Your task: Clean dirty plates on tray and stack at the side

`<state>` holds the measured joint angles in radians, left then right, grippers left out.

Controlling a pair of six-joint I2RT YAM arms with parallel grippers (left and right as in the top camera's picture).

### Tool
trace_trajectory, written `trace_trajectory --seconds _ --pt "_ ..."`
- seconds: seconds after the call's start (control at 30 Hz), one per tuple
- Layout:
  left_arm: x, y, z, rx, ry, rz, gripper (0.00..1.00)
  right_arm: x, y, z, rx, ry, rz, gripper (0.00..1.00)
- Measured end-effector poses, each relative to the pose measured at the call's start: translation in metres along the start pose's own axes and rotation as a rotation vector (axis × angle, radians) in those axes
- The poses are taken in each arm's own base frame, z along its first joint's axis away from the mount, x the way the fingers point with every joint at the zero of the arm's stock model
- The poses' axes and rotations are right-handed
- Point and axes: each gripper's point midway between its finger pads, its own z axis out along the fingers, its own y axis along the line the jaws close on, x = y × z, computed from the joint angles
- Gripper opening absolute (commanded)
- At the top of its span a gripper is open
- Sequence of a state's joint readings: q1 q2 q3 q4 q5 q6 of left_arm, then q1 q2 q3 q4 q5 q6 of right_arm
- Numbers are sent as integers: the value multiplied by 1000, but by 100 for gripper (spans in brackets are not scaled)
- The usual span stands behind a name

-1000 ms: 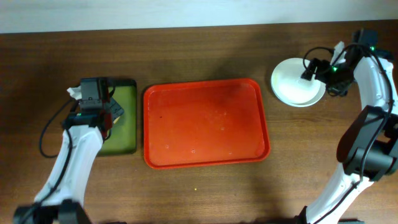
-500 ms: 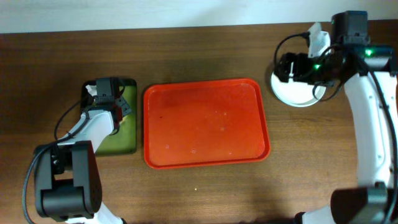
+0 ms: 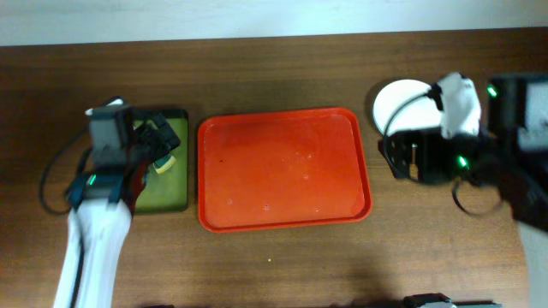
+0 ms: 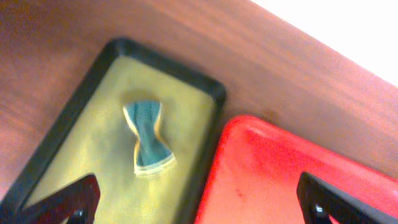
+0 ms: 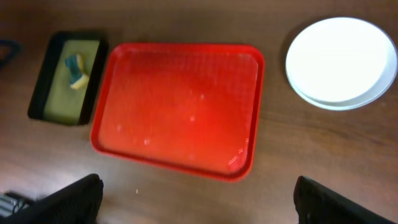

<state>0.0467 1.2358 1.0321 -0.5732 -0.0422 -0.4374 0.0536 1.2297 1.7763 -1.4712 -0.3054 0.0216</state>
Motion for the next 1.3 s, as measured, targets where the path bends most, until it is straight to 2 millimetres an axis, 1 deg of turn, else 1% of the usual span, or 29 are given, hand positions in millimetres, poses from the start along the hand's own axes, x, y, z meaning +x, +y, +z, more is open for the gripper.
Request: trace_trajectory --seconds 0.03,0.07,0.13,0.2,0.27,0.3,0.33,0.37,0.4,0.5,0.6,0.7,1.3 --pt "1 -4 -24 35 -6 0 99 8 3 -10 0 -7 -3 99" --pt "7 -3 -37 42 8 0 99 13 5 -16 0 -14 -7 99" --pt "35 6 -66 38 86 1 99 25 9 -30 0 -38 -16 99" --pt "48 10 -84 45 110 0 99 40 11 -38 -1 -57 -22 99" --pt "61 12 -94 62 130 -1 99 54 12 -42 -2 -85 -24 99" --pt "71 13 -95 74 147 -2 99 61 12 -44 -3 -114 -32 99" --pt "77 14 -95 79 157 -2 100 66 13 -46 -4 -138 -39 99" --pt "84 14 -94 92 172 -1 99 76 13 -46 -4 -175 -49 99" --pt "95 17 -90 93 194 2 99 82 13 -45 -4 -177 -49 99" --pt "107 19 -83 113 203 13 100 100 10 -40 -4 -169 -45 99" --pt "117 20 -77 118 224 18 99 109 8 -31 -4 -143 -37 99" --pt "117 19 -77 123 222 17 99 111 6 -26 -3 -125 -31 99" --pt "116 19 -76 123 220 -2 99 111 6 -26 -3 -124 -32 99"
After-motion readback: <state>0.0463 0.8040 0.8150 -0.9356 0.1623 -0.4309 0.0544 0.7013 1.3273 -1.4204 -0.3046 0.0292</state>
